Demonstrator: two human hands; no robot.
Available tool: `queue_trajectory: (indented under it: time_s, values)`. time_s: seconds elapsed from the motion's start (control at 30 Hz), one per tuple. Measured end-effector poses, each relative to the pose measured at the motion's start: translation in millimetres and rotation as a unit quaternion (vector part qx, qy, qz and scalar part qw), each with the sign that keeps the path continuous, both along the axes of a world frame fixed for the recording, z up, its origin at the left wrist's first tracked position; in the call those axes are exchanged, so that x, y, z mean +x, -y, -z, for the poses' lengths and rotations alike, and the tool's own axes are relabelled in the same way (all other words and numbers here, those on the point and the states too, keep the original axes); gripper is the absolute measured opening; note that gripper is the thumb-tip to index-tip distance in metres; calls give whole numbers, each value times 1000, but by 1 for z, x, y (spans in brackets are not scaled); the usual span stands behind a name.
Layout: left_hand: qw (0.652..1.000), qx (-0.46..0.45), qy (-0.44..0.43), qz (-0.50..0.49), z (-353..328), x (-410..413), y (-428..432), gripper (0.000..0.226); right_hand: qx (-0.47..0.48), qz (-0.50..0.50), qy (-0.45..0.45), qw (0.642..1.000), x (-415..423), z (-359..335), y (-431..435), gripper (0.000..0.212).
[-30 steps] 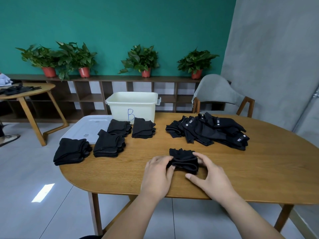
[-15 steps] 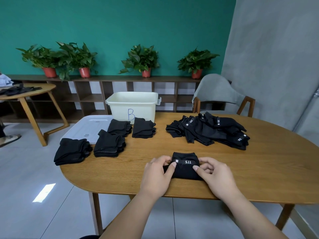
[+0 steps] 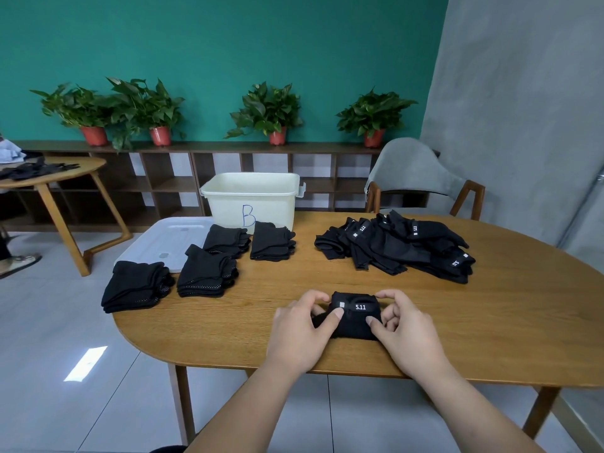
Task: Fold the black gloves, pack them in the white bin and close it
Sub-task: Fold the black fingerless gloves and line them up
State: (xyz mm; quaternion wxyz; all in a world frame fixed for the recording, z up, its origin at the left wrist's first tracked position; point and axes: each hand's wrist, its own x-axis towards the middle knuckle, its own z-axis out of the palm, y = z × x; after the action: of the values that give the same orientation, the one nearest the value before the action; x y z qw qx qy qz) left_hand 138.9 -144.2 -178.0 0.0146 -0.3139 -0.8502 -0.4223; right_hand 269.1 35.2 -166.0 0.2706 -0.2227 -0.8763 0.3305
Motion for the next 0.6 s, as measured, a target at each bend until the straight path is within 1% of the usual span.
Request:
queue_trajectory:
  time_s: [0.07, 0.17, 0.3, 0.5, 0.6]
  values:
    - [1000, -11, -1, 0, -2, 3, 1, 37, -5, 5, 1, 1000, 0, -1, 0, 36]
    - [1000, -16, 6, 0, -3, 4, 1, 34, -3, 7, 6, 1000, -1, -2, 1, 28]
    - [1000, -17, 18, -9, -3, 4, 1, 30, 10, 19, 6, 1000, -2, 1, 1, 29]
    - [999, -30, 22, -20, -4, 4, -2, 26, 101, 37, 32, 994, -2, 5, 11, 37]
    - [999, -21, 19, -22, -5, 6, -2, 20, 195, 47, 38, 979, -3, 6, 12, 53]
